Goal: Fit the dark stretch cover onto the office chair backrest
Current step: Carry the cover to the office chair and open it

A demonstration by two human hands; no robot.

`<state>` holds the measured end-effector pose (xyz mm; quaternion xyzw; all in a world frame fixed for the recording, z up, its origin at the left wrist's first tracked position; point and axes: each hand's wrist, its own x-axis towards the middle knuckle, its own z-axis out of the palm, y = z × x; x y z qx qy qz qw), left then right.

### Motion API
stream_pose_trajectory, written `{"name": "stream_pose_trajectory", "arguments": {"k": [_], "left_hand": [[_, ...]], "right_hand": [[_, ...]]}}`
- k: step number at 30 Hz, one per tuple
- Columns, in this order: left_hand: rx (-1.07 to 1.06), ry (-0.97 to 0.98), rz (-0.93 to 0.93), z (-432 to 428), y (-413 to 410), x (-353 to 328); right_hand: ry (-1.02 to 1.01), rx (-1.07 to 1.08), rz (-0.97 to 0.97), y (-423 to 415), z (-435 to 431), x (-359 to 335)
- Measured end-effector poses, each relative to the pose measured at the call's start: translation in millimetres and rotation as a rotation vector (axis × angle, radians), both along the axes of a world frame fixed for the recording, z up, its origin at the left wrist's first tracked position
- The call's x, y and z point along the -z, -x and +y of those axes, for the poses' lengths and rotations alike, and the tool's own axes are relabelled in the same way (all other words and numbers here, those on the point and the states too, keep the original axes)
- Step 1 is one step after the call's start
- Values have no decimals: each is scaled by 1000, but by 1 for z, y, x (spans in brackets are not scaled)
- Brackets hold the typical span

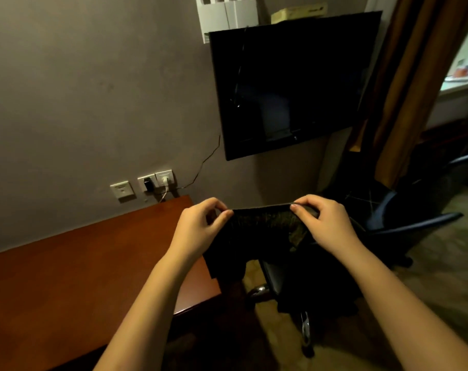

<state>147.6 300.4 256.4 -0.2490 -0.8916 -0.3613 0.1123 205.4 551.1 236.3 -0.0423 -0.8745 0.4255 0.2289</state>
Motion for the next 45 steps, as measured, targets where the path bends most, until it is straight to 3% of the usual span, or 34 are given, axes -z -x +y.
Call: {"name": "stream_pose_trajectory", "arguments": {"k": [13, 21, 45], "left_hand": [[102, -89, -90, 19, -27, 30], [118, -74, -126, 61, -24, 38], [93, -227, -209, 411, -4, 35]], "right_hand": [[124, 217, -28, -54, 3, 34], [184, 230, -48, -53, 43, 42], [255, 127, 4, -22, 396, 26]]}}
